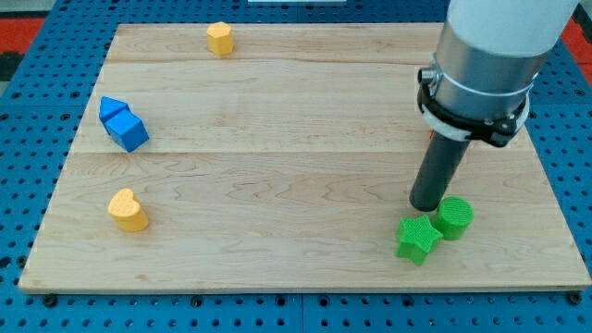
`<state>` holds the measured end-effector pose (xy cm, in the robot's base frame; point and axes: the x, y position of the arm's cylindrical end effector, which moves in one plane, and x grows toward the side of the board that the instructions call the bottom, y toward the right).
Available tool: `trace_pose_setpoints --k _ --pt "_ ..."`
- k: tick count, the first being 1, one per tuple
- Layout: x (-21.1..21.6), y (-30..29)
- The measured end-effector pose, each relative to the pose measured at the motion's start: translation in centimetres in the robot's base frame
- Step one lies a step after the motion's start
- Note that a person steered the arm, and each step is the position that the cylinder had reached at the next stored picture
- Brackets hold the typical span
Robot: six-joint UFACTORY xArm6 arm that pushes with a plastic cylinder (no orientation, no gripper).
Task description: Move the green star along with towards the bottom right
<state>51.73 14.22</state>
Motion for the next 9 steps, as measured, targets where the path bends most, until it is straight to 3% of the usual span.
trace_pose_setpoints --k 1,3,4,8,9 --pt "-0.1 -0.1" --pt "1.3 -7.5" --pt "4.6 -7.5" --pt "4.9 -1.4" --pt "4.7 -4.2"
